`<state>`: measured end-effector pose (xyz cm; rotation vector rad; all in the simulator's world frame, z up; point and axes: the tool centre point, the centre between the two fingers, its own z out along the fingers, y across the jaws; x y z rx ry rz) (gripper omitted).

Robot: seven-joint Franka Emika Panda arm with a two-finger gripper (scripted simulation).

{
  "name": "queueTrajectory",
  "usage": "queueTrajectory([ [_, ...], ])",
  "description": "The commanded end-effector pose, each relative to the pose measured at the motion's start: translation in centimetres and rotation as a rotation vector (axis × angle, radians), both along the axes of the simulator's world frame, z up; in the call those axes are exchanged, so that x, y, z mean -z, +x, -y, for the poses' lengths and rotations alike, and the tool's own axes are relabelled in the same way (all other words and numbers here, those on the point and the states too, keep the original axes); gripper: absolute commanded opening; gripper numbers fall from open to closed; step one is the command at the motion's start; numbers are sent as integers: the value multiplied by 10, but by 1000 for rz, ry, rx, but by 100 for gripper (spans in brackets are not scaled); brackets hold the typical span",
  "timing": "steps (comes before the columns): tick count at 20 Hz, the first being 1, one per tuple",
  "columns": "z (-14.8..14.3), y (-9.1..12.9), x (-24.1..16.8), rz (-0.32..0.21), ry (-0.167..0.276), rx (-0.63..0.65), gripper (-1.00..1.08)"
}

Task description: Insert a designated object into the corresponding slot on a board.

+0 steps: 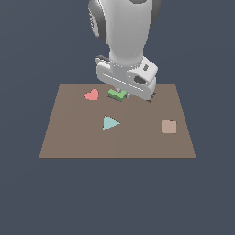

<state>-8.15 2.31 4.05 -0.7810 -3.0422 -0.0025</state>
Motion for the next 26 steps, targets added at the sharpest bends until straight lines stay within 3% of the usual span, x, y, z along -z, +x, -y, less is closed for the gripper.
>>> queueTrajectory([
  [1,1,-3,0,0,0,-38,-100],
  [17,4,-7,10,0,0,-85,-100],
  [18,4,-7,10,0,0,-85,100],
  [26,4,-7,10,0,0,-85,100],
])
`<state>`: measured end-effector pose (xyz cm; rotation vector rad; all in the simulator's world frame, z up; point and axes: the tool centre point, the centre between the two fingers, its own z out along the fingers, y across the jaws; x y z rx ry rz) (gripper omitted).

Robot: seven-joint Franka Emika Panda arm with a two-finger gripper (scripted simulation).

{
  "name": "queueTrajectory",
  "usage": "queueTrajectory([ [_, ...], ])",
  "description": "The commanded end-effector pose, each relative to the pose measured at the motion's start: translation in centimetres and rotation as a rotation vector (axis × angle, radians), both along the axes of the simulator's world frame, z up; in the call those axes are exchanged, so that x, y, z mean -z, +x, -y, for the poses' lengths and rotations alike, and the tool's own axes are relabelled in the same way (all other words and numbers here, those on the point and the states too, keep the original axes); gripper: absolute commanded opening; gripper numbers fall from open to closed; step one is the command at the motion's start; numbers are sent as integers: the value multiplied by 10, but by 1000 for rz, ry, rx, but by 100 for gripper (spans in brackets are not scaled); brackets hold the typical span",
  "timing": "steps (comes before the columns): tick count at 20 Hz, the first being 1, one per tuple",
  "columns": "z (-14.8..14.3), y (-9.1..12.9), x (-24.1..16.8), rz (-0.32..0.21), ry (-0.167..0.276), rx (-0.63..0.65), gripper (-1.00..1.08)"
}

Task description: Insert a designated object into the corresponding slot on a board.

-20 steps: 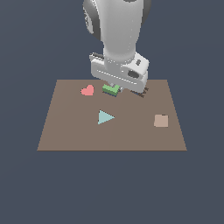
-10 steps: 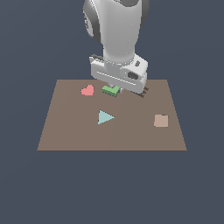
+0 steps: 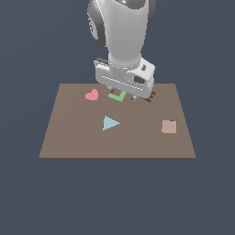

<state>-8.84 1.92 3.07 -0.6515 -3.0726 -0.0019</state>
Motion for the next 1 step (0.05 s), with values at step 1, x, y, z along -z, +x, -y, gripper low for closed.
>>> queueTrajectory([
  [1,0,0,0,0,0,0,100],
])
